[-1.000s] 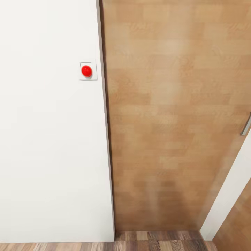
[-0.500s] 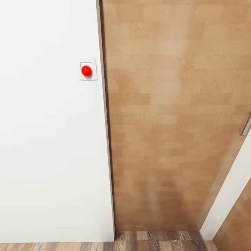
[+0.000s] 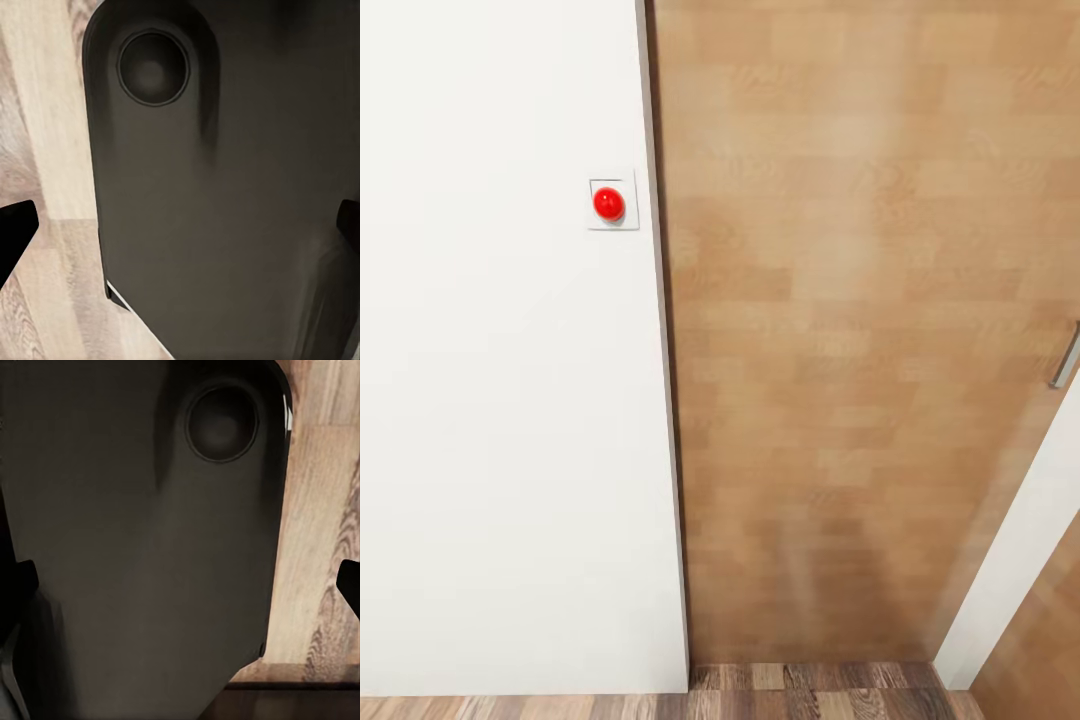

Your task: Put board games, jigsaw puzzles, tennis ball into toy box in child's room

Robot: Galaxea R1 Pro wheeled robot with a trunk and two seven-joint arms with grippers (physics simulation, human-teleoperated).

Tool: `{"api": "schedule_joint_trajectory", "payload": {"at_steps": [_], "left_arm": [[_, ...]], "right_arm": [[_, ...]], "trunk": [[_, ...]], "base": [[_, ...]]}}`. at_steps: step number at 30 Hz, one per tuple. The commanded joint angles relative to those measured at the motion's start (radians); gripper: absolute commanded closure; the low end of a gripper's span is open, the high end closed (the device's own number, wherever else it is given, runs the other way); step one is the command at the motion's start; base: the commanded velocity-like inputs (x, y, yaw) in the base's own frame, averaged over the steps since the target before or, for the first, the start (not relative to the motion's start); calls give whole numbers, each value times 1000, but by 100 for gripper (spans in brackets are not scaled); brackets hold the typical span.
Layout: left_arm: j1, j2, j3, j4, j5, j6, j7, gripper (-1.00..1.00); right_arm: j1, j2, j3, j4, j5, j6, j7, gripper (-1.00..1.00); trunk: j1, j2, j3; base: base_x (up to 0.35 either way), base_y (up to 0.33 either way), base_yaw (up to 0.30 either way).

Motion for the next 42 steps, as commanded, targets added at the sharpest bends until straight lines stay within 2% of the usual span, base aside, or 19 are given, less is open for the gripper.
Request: {"api": "schedule_joint_trajectory", "payload": {"at_steps": [1,11,25,42], "left_arm": [[0,0,0,0,0,-1,0,-100],[0,0,-1,0,0,-1,0,-100],[0,-1,3,0,1,-1,0,-100],[0,-1,-4,0,1,-1,0,-100]], "right_arm": [[0,0,0,0,1,-2,0,-100],[0,13,3,0,5,-5,0,-100],[0,15,3,0,5,-118,-1,-100],[0,18,3,0,-4,-121,-1,-100]], "trunk": [[0,0,-1],[0,0,-1],[0,0,-2],[0,0,-2]], "base": [[0,0,0],[0,0,64],[0,0,271],[0,0,283]]}}
